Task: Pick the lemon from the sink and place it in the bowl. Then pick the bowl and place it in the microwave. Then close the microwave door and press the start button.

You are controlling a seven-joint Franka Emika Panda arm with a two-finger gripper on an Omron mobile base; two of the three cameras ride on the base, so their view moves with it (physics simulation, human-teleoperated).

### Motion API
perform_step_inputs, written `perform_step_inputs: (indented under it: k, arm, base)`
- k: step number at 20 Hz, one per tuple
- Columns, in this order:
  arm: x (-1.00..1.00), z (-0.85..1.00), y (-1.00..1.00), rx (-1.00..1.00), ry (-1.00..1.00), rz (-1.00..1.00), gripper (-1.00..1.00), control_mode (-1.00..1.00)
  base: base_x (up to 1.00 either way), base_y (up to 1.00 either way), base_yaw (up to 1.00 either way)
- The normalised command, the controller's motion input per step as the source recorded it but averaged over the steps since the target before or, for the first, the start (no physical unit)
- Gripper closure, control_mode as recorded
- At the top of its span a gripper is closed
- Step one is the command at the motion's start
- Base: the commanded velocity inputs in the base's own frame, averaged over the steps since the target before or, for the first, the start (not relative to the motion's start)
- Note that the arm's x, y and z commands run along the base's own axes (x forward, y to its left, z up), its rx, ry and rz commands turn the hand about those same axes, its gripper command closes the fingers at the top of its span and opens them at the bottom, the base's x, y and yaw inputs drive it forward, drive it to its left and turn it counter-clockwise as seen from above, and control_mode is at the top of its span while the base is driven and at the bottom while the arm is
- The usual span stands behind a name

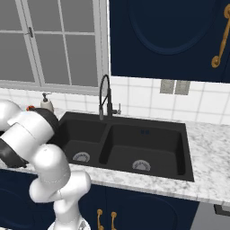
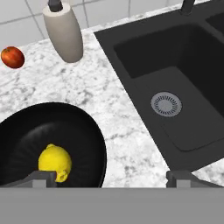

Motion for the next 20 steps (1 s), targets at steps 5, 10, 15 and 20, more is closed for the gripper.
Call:
perform_step_inputs:
  k: [5, 10, 15, 20]
  arm:
    - [0.0, 0.28, -0.09, 0.19, 0.13, 0.14, -1.0, -1.0]
    - [0.0, -0.01, -0.01, 0.05, 0.01, 0.18, -1.0, -1.0]
    - [0.0, -0.01, 0.0, 0.01, 0.0, 0.16, -1.0, -1.0]
    - [0.01, -0.01, 0.05, 0.0, 0.0, 0.12, -1.0, -1.0]
  base:
    - [0.0, 0.0, 0.0]
    - [0.0, 0.0, 0.0]
    - [0.0, 0.0, 0.0]
    - [0.0, 0.0, 0.0]
